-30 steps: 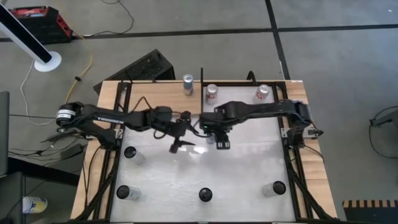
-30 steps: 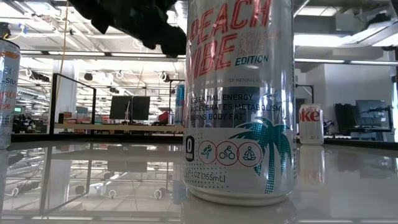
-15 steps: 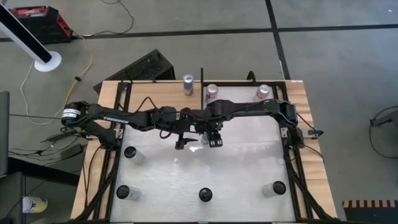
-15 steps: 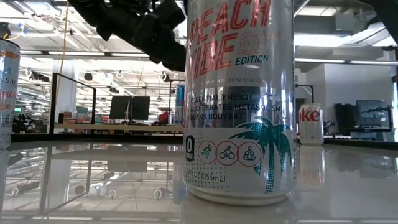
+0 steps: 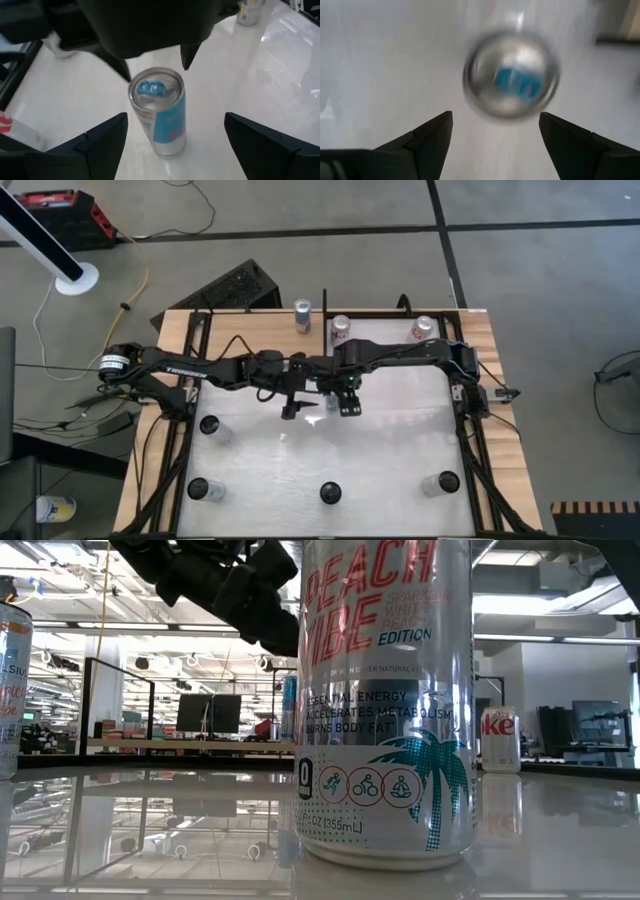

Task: Place canned beverage on shelf
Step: Move the blue soda to the center of the table, then put the blue soda can on the shelf

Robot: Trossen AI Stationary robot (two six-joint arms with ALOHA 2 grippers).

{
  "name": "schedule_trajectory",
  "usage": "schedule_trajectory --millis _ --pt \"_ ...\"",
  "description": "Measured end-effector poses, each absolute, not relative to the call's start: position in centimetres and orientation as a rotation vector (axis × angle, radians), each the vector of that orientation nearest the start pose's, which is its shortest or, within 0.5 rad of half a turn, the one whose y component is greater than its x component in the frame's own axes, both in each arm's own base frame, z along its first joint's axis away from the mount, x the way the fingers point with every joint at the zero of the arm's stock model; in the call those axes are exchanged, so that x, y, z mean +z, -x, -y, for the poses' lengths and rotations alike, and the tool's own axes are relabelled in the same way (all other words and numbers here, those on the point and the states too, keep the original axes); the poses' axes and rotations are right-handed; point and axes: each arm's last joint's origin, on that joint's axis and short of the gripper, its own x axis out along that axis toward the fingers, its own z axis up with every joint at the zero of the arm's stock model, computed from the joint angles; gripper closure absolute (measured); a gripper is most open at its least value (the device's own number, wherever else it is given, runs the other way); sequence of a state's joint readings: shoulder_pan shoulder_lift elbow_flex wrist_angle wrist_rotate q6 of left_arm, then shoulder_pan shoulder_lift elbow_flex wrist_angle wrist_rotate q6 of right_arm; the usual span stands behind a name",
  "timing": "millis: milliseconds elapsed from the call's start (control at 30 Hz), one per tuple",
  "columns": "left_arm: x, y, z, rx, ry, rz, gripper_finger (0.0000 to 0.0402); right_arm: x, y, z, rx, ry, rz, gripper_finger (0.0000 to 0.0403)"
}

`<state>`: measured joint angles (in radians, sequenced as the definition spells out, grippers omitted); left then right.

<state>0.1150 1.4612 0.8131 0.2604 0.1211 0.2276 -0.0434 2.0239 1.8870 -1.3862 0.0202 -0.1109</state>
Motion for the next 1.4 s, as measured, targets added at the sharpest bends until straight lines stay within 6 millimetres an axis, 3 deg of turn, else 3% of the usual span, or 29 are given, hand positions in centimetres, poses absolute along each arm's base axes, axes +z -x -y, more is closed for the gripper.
schedule_trajectory --millis 167,333,600,800,1067,1400 --pt "22.4 -32.0 -4.1 -0.043 -0.169 -0.317 0.0083 27.6 -37.1 1.9 -0.024 0.006 -1.624 0.0079" --pt "21.0 -33.2 -5.2 -0.108 -0.102 -0.28 0.0084 28.7 -33.0 1.7 -0.09 -0.051 -1.591 0.0078" --pt "20.7 -33.7 -5.8 -0.113 -0.121 -0.222 0.0084 28.6 -24.9 1.1 -0.247 -0.247 -1.314 0.0078" --pt "20.7 -33.7 -5.7 -0.125 -0.151 -0.216 0.0083 27.3 -21.2 0.4 -0.282 -0.342 -1.177 0.0078" --pt "20.7 -33.8 -5.5 -0.091 -0.19 -0.221 0.0083 26.2 -19.4 -0.2 -0.318 -0.36 -1.095 0.0078" --pt "20.6 -33.8 -5.3 -0.098 -0.189 -0.228 0.0083 26.2 -19.7 -0.4 -0.321 -0.35 -1.081 0.0078"
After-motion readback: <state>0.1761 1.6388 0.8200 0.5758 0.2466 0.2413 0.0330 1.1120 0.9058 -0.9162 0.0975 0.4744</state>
